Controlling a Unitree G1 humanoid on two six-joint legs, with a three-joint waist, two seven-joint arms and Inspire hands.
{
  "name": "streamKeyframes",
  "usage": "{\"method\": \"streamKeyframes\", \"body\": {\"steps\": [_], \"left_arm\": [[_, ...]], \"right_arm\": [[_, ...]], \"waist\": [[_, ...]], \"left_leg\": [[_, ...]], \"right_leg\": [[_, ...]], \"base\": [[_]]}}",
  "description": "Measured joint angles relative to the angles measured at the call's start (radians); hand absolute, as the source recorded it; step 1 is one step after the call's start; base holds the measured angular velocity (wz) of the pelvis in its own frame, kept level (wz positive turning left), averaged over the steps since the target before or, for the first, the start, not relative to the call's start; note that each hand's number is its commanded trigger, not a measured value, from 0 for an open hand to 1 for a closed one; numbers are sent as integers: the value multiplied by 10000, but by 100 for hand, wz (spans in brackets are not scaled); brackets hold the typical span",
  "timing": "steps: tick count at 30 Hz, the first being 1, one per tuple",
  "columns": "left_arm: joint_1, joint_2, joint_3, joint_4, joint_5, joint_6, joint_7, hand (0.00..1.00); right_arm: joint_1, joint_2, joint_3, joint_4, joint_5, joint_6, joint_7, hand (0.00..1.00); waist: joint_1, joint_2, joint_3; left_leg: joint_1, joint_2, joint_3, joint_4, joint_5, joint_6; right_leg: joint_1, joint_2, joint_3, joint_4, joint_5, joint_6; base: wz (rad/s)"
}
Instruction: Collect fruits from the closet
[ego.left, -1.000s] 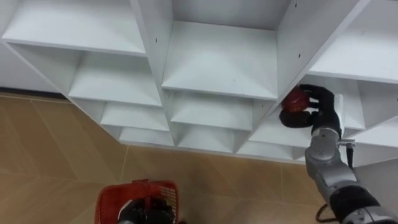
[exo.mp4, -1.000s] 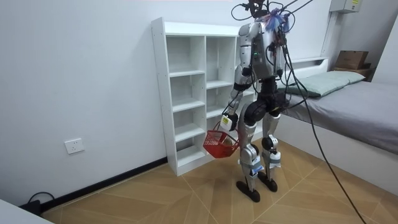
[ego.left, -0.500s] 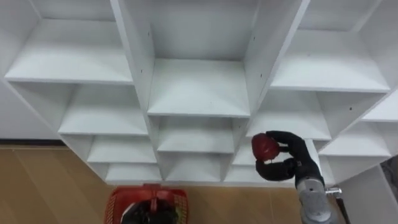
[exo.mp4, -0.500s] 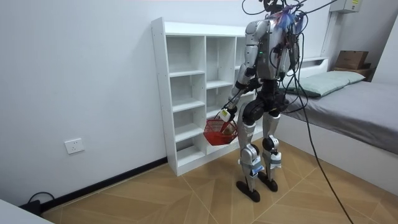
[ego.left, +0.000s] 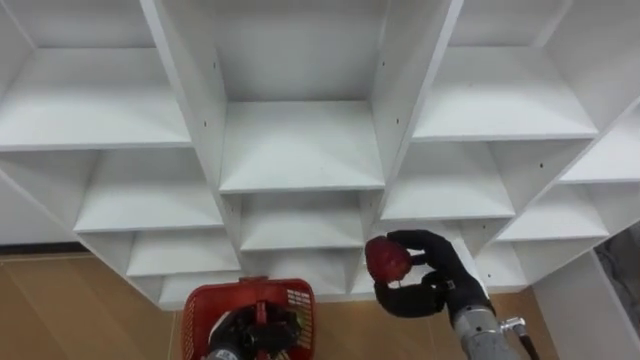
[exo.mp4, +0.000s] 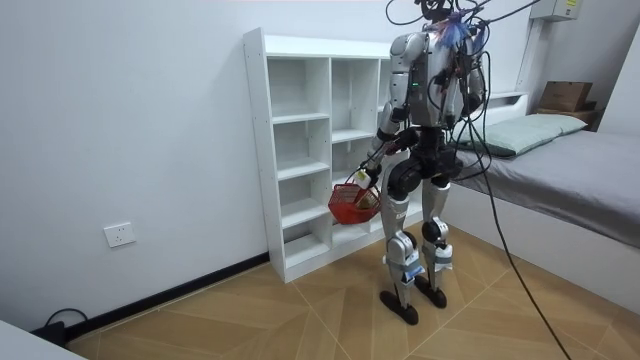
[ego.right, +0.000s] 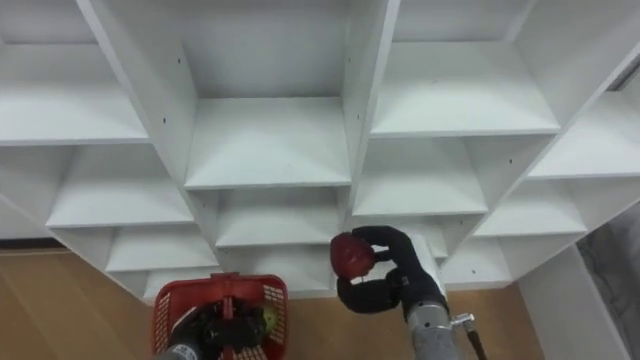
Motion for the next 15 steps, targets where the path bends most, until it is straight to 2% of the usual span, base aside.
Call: {"method": "streamKeyframes", "body": {"steps": [2,7,15], "left_arm": [[-30,-22,18,0,-7,0,36,100],[-330,-106,30,3,-4,-1,55,100],[-570,-151,-169,-13,-11,-13,342,100]], "right_arm": [[-20,15,137,-1,-230,63,98,100],[-51,82,505,0,-769,80,272,100],[-108,98,675,26,-799,224,323,100]], "waist": [[6,-5,6],[28,-29,98],[117,-40,106]], "left_leg": [[29,12,55,2,-12,-16],[35,18,126,-74,-23,-19],[-248,27,134,-3,-27,-15]], "right_leg": [[15,-1,60,-3,0,0],[-43,65,185,6,0,0],[-376,99,303,143,1,-2]], "base": [[-10],[-4],[-1]]}}
